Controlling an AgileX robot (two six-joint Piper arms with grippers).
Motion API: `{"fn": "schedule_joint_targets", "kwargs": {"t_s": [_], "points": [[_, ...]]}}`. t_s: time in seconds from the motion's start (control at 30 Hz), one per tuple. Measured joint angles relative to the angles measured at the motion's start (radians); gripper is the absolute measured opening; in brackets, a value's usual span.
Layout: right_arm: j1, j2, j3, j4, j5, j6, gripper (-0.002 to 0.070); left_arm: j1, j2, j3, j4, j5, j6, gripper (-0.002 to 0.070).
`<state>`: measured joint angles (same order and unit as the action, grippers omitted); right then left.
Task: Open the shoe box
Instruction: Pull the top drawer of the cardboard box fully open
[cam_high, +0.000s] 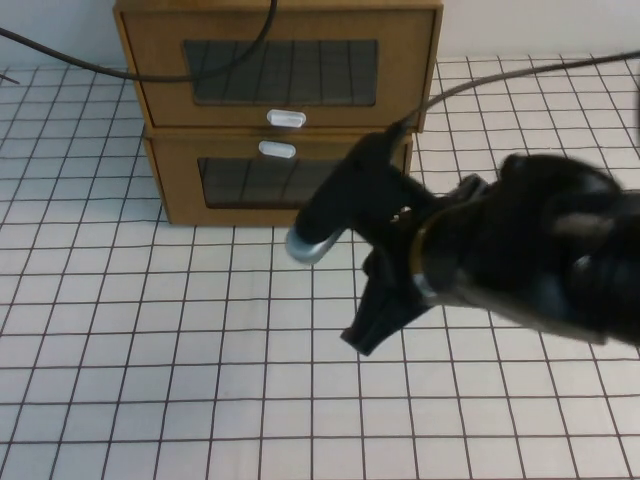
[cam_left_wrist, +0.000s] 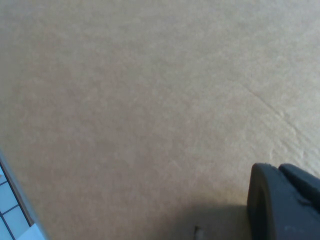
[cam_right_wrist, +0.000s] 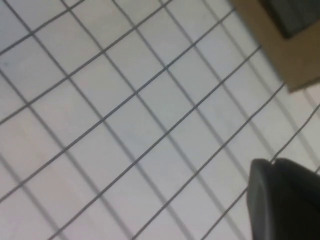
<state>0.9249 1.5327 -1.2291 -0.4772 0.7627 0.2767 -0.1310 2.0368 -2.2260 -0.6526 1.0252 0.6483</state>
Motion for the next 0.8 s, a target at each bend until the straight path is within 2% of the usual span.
{"fn": "schedule_joint_targets", "kwargs": {"t_s": [0.13,0.27,0.47,0.53,0.8], "points": [[0.079,0.094,-0.038,-0.337,-0.024,0.111,-0.0013,0.0,0.0,0.0,0.0,0.0,-0.002,-0.0002],[0.084,0.152,-0.059,-0.575,-0.071,0.197,0.0027,0.0,0.0,0.0,0.0,0.002,-0.002,-0.0002],[0.073,0.222,-0.14,-0.669,-0.123,0.221,0.0216,0.0,0.0,0.0,0.0,0.004,-0.003,-0.0002],[0.063,0.244,-0.172,-0.679,-0.141,0.223,0.0251,0.0,0.0,0.0,0.0,0.006,-0.003,-0.0002],[0.002,0.37,-0.312,-0.771,-0.183,0.223,0.0279,0.0,0.0,-0.001,-0.002,0.031,-0.006,-0.0002]]}}
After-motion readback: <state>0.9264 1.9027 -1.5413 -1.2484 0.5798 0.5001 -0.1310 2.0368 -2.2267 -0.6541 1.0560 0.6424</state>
